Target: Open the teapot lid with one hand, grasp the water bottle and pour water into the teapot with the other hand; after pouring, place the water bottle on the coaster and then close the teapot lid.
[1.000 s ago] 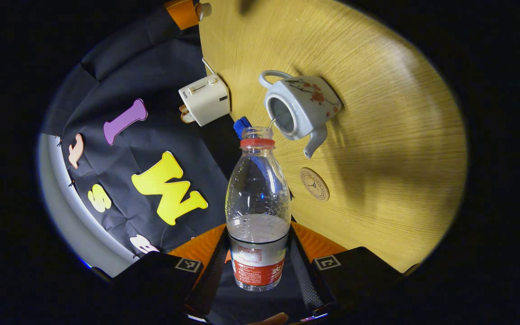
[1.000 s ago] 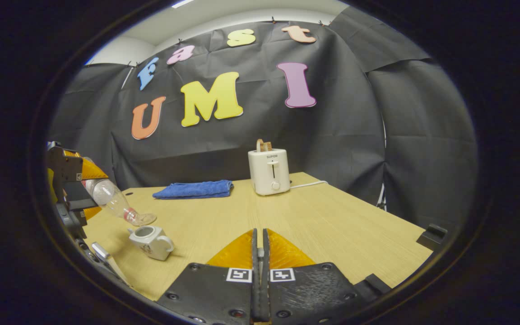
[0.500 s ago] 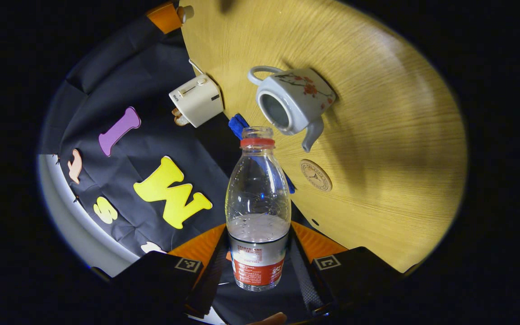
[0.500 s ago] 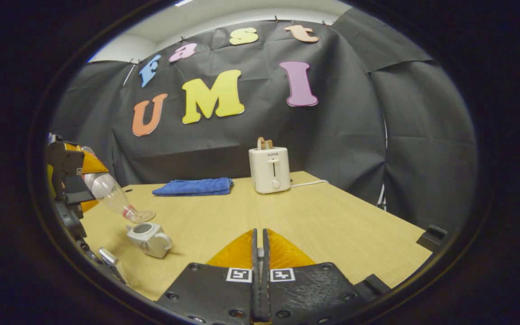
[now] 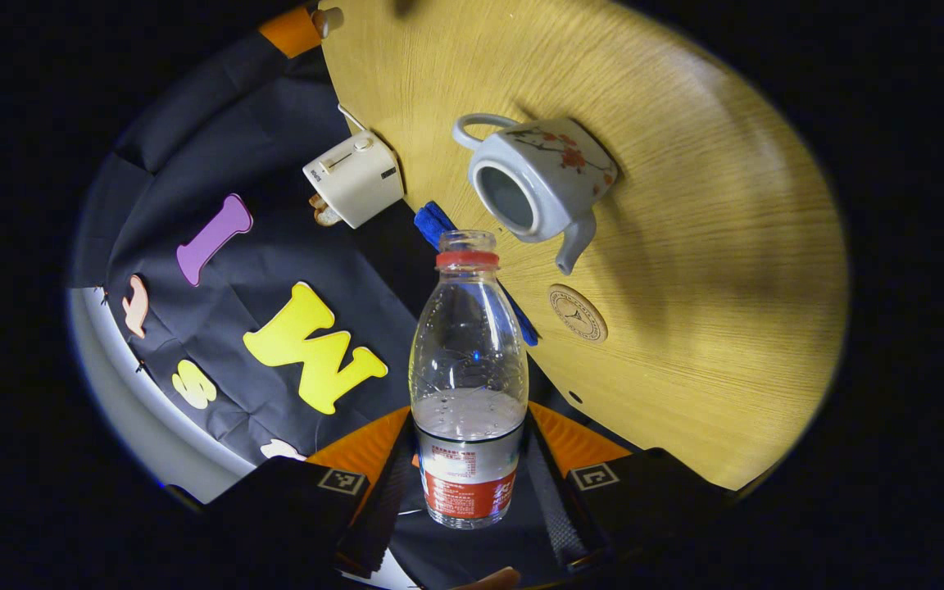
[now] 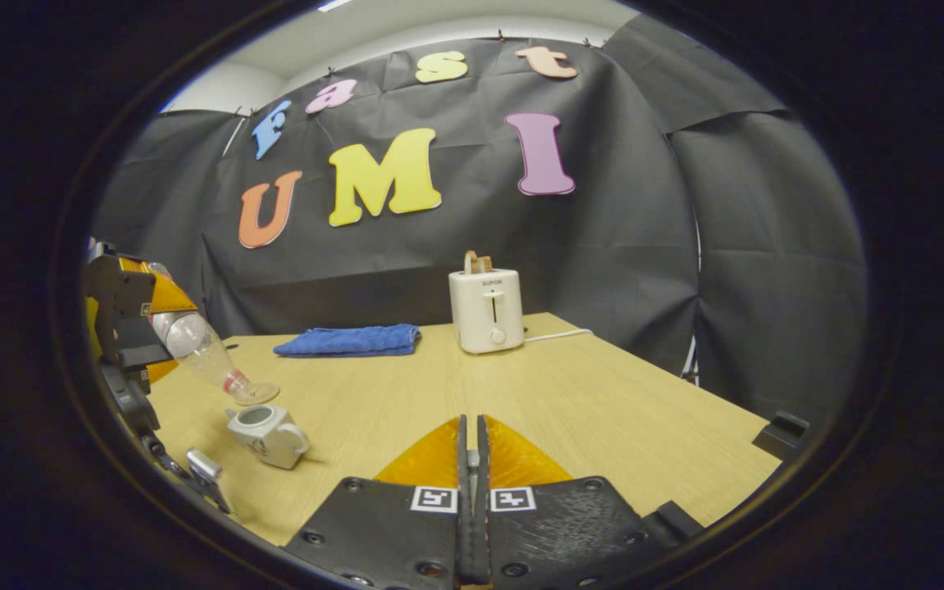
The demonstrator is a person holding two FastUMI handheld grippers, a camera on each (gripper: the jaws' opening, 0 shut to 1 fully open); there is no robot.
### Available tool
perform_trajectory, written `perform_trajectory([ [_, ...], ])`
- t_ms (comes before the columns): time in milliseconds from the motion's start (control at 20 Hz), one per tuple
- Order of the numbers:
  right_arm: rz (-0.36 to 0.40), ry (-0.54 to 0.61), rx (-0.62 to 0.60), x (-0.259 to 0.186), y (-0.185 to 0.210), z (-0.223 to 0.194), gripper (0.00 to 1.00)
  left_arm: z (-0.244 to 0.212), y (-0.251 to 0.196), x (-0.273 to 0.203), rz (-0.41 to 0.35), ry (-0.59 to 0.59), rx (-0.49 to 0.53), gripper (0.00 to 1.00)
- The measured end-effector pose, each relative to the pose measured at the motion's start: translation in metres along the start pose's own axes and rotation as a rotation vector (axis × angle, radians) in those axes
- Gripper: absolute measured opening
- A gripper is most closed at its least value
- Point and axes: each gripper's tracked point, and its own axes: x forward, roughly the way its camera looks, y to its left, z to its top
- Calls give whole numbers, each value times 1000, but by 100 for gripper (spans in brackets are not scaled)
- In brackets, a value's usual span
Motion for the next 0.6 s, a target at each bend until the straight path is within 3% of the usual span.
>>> perform_trajectory([
  [450, 0, 3, -8, 0, 0, -1, 0, 7, 1, 0, 3, -29, -11, 76],
  [600, -3, 2, -11, 0, 1, -1, 0, 12, -11, 4, -39, -87, -133, 76],
])
